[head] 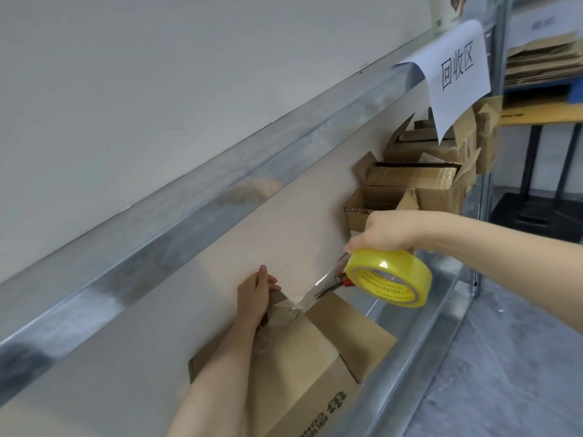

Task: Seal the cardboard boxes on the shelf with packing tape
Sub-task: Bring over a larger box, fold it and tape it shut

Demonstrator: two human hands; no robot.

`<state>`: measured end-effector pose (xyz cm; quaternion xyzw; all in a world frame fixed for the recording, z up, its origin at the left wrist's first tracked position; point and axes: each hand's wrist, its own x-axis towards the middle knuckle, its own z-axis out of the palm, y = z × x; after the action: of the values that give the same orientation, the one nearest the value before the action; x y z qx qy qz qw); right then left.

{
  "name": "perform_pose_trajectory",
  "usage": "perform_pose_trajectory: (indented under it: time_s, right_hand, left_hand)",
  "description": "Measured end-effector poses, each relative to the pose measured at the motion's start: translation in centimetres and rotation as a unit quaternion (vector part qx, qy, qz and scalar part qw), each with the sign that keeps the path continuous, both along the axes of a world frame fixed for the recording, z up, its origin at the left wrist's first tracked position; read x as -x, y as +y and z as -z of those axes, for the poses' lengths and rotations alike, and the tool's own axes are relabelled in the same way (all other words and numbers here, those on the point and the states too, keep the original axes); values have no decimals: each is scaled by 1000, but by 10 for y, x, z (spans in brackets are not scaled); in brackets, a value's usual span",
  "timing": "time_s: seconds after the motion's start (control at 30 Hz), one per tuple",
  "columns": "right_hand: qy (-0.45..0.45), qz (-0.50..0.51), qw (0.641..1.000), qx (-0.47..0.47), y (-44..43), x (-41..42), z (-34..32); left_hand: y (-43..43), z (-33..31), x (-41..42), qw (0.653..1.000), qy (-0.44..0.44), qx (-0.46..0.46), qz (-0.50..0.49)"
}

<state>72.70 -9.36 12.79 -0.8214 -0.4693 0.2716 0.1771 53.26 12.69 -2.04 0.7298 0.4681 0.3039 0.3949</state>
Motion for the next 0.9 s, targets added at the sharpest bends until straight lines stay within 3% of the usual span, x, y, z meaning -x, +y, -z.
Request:
perform_pose_trajectory:
  time_s: [0.2, 0.43, 0.73, 0.9]
  right_hand:
    - [-56, 6, 998, 36, -2, -25, 17]
    - [-94, 129, 986, -49, -18, -85, -10]
    - [-48, 46, 997, -42, 25, -82, -2]
    - [-43, -9, 998, -44, 41, -82, 3]
  left_hand:
    - [-2, 3, -1, 1000, -3, -14, -3]
    - [-1, 0, -5, 999, 36, -11, 10]
    - [6, -18, -12, 992, 85, 48, 76]
    - [14, -52, -27, 989, 55, 94, 101]
